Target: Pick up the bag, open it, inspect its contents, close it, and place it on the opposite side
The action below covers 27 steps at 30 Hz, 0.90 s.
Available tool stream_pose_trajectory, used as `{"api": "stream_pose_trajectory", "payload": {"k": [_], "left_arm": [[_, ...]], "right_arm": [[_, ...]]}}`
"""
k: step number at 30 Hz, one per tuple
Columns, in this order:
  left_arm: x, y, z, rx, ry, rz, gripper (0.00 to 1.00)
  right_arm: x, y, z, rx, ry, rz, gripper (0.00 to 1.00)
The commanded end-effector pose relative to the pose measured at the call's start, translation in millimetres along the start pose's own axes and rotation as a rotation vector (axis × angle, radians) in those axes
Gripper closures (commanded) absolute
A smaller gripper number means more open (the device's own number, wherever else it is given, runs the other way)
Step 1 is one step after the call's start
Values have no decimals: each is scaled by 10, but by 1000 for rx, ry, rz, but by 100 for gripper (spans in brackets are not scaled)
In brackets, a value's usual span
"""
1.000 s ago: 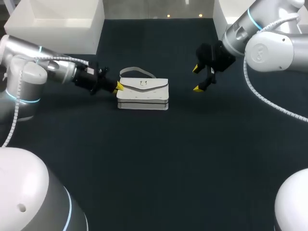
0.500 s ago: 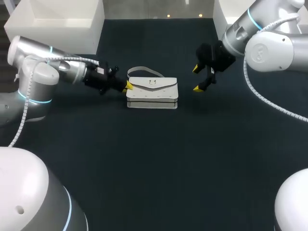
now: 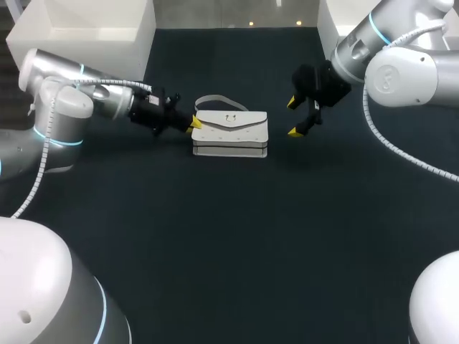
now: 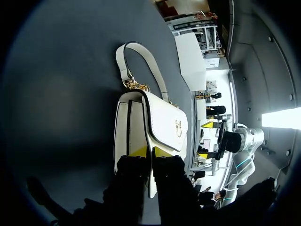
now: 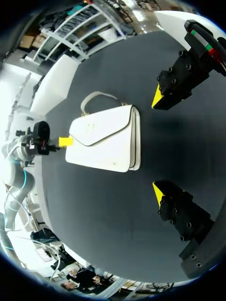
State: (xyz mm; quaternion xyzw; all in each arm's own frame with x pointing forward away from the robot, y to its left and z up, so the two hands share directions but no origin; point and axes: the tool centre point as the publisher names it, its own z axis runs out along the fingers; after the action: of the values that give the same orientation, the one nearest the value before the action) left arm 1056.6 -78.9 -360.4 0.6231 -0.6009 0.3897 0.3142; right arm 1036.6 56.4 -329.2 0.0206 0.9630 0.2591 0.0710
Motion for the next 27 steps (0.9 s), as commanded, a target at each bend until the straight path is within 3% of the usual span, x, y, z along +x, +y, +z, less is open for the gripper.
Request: {"api": "stream_pose_trajectory", "payload": {"k": [1, 3, 4, 5, 6, 13, 20, 27], "left_arm": [[-30, -16, 28, -1, 13, -1, 93], [-26, -20, 25, 4, 22, -3, 65], [-22, -15, 18, 7, 26, -3, 42], [-20, -10, 8, 12, 29, -5, 10], [-17, -9, -11, 16, 33, -6, 0], [59, 17, -252, 54, 47, 26, 0], [195, 31, -536, 60, 19, 116, 0], [323, -3, -770, 10, -54, 260, 0]], "right_arm": [[-3, -2, 4, -1, 1, -1, 0], [-3, -2, 4, -1, 1, -1, 0], [-3, -2, 4, -1, 1, -1, 0], [-3, -2, 4, -1, 1, -1, 0], [-3, -2, 4, -1, 1, -1, 0], [-3, -2, 4, -1, 1, -1, 0], [-36, 205, -118, 53, -15, -17, 0], [-37, 410, -210, 161, -34, -48, 0]]}}
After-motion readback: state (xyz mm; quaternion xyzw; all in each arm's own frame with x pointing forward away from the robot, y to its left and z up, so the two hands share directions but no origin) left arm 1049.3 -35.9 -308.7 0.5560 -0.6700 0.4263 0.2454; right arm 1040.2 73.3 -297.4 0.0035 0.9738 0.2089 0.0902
